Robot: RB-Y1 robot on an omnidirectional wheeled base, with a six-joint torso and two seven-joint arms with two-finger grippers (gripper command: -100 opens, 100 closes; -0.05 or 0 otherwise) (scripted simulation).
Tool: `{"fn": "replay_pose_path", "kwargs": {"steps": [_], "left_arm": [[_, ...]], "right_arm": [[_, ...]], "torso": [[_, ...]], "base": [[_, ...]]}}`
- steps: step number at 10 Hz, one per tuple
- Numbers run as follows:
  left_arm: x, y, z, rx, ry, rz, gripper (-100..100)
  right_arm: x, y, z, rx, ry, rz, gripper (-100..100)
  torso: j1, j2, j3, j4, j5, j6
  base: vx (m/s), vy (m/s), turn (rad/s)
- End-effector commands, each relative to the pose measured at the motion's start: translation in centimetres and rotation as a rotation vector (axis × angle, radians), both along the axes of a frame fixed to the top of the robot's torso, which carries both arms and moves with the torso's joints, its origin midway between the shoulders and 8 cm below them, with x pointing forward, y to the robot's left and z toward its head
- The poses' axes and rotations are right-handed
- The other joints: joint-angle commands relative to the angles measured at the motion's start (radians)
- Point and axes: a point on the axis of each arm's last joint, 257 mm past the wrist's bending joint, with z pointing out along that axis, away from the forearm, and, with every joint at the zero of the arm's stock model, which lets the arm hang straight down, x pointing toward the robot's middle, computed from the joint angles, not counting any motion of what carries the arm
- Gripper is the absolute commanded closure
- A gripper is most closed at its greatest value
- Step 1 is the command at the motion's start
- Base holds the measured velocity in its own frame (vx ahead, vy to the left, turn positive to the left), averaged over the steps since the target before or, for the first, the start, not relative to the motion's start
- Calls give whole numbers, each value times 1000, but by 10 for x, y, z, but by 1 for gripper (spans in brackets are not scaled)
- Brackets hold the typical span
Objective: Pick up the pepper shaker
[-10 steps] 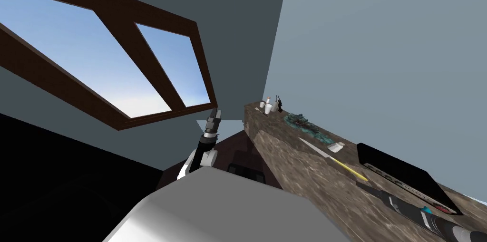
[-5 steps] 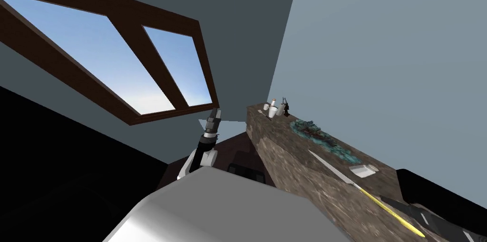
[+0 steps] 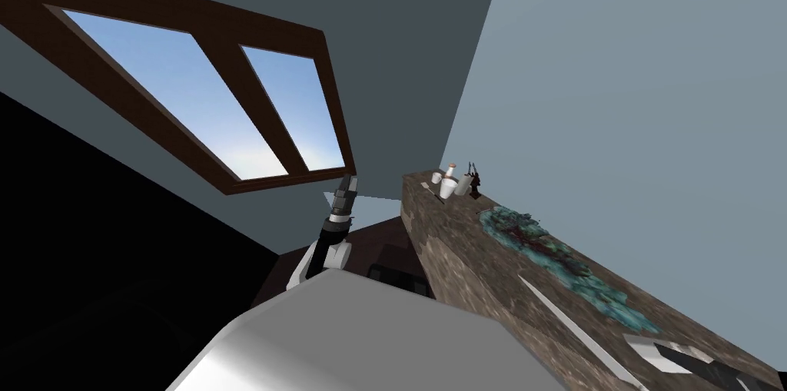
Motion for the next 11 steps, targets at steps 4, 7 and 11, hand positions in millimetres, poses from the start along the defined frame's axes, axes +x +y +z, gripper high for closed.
{"fn": "replay_pose_path", "kwargs": {"steps": [4,7,11], "left_arm": [[0,0,0,0,0,0,0],[0,0,0,0,0,0,0],[0,0,0,0,0,0,0]], "right_arm": [[-7,2,-21,1,-8,-11,-100],[-4,1,-18,0,-7,-9,100],[-4,2,-18,1,-7,-8,0]], "torso": [[3,6,4,2,1,0],[5,8,5,2,2,0],[4,8,5,2,1,1]], "base": [[20,-20,28],[2,-4,3],[0,0,0]]}}
